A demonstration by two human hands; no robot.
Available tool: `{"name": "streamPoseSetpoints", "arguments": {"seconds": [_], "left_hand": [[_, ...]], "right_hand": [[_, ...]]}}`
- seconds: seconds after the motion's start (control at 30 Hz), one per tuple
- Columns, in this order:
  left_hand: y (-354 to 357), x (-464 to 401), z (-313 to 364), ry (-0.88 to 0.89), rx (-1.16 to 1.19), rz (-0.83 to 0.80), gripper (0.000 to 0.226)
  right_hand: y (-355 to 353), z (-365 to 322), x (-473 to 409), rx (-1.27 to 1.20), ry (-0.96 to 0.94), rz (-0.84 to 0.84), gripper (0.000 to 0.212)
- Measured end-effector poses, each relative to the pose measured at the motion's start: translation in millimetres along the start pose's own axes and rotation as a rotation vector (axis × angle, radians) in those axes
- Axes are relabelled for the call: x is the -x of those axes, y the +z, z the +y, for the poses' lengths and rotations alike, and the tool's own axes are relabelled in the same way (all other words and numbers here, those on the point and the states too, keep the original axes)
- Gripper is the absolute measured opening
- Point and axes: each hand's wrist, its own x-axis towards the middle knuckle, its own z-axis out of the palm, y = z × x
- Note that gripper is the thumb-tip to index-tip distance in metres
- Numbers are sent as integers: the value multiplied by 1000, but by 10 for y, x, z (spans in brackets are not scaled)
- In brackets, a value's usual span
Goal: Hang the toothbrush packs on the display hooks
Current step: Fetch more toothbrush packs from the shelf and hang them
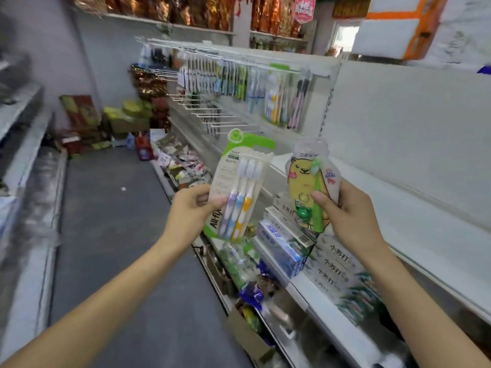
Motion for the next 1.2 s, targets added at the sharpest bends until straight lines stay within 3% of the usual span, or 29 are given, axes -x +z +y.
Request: {"name": "streamPoseSetpoints", "arguments": {"seconds": [0.3,0.57,1.2], "left_hand": [[-803,-495,-525,-91,-19,147,19],[-1346,-1453,-1007,-95,-51,209,18],[-2514,-3636,-2218,-159,9,236,20]], "right_hand": [[1105,121,-842,-65,-47,-123,5],[2159,326,-1831,-66,-126,-231,4],[3900,705,-3857,-240,-1,-210,22]]}}
